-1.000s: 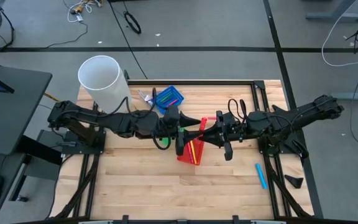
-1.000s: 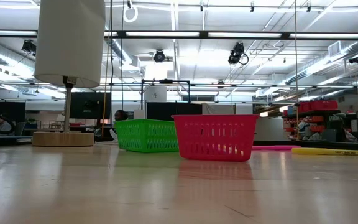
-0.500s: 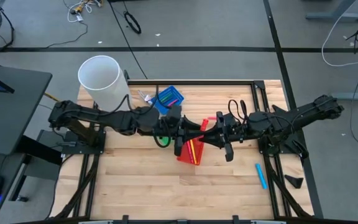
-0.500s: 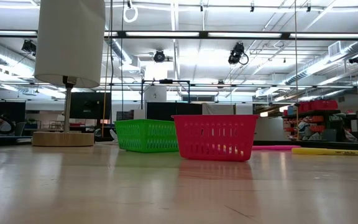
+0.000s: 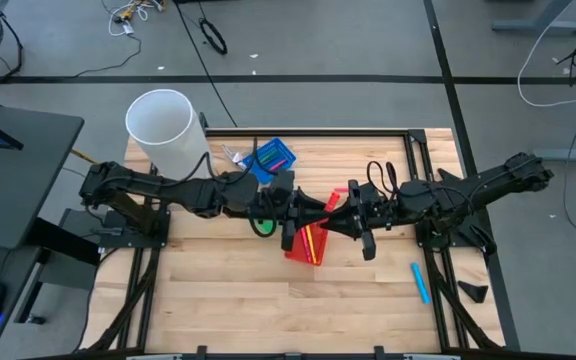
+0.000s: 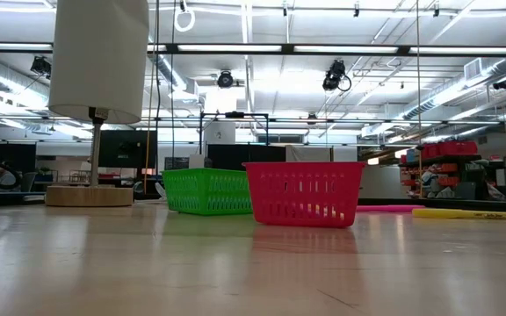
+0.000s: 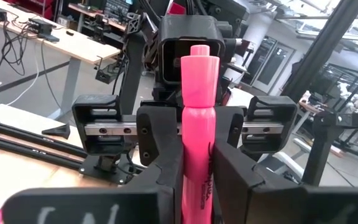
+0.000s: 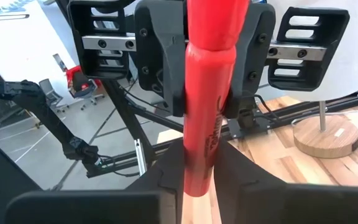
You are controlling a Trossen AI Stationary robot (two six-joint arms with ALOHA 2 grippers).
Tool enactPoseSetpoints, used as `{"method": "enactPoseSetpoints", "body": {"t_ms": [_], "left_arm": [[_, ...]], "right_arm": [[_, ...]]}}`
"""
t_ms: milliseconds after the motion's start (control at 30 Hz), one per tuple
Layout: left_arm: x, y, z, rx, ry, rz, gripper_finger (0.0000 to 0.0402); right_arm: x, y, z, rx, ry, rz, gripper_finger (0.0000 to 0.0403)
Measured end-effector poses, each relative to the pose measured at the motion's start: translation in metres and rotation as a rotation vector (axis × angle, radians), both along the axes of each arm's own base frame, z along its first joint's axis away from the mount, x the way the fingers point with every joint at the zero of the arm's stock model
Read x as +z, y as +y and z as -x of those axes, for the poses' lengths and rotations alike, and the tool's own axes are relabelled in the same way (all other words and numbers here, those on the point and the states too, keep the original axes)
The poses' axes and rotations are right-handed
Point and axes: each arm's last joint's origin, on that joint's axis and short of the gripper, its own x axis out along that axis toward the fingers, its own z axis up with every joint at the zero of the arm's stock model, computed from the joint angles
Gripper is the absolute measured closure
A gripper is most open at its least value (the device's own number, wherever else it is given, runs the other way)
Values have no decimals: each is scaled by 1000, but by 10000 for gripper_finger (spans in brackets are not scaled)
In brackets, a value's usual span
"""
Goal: Pick & Place Markers
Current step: Put the orange highlighter pen into the green bin
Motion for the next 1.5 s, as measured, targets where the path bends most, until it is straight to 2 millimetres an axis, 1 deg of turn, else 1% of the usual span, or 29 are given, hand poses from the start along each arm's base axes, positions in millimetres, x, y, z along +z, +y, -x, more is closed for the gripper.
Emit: {"method": "enactPoseSetpoints", "body": {"t_ms": [367, 633, 733, 900, 1033, 1267, 1400, 1500], "left_arm": [[-4, -1, -2, -8, 18, 1, 334], [-3, 0, 1, -6, 37, -4, 334], [-1, 2, 7, 14, 69, -15, 334], [5, 8, 23, 80, 134, -33, 335], [7, 13, 39, 133, 222, -28, 335], [-7, 20, 58, 206, 456, -14, 335], [-18, 31, 64, 235, 587, 29, 336], [-24, 40, 65, 259, 652, 64, 336]], "right_arm": [[1, -1, 0, -10, -11, -3, 292], [0, 0, 0, 9, 3, -26, 272], [-2, 2, 1, 43, 24, -36, 271], [-7, 3, 3, 63, 88, -33, 271], [-13, 2, 4, 51, 147, -36, 271], [-17, 2, 5, 50, 197, -49, 271], [-17, 3, 6, 53, 193, -52, 271], [-16, 5, 6, 61, 185, -53, 271]]}}
